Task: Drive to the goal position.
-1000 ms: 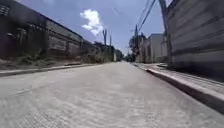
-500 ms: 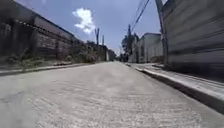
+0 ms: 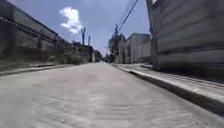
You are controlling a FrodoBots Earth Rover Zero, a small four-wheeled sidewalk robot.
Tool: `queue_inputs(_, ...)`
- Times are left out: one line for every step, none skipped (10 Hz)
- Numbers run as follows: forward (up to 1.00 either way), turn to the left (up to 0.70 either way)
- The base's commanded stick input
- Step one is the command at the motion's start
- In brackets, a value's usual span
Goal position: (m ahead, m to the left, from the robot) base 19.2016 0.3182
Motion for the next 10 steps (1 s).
queue_inputs(1.00,0.00)
queue_inputs(1.00,0.00)
queue_inputs(1.00,0.00)
queue_inputs(1.00,0.00)
queue_inputs(1.00,0.00)
queue_inputs(1.00,0.00)
queue_inputs(1.00,0.02)
queue_inputs(1.00,0.02)
queue_inputs(1.00,0.01)
queue_inputs(1.00,0.00)
